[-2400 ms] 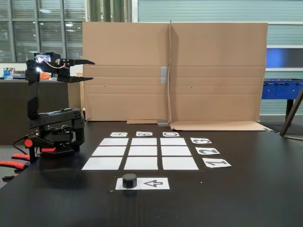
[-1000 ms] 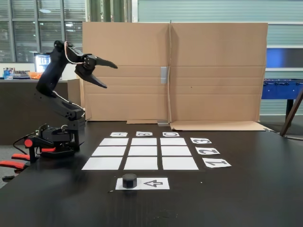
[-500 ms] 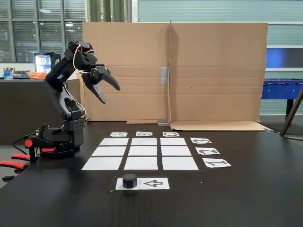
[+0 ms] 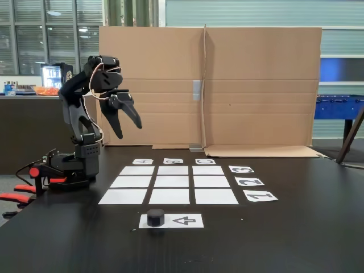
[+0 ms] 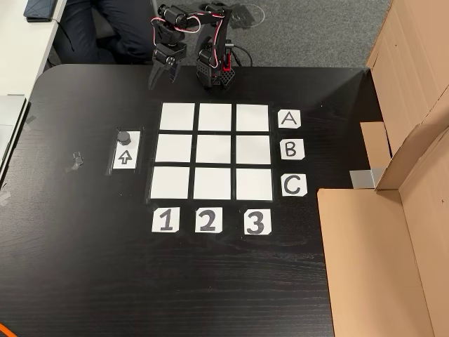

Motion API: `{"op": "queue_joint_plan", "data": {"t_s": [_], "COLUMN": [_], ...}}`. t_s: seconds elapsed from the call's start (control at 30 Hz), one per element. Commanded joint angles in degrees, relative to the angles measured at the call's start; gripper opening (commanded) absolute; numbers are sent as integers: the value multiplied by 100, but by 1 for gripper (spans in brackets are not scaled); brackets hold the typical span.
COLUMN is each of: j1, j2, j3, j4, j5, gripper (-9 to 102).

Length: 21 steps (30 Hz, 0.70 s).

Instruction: Pick up a new token and place it in the grid on square A2.

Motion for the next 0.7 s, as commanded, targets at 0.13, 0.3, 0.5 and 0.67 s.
{"op": "queue_joint_plan", "data": {"t_s": [0.13, 0.3, 0.5, 0.67], "j1": [53, 123, 290, 308], "j2": [-167, -299, -668, -835], "j3": [-176, -176, -229, -229], "j4": [-167, -255, -272, -229], "j5": [-114, -105, -167, -211], "gripper": [40, 40, 40, 41]}}
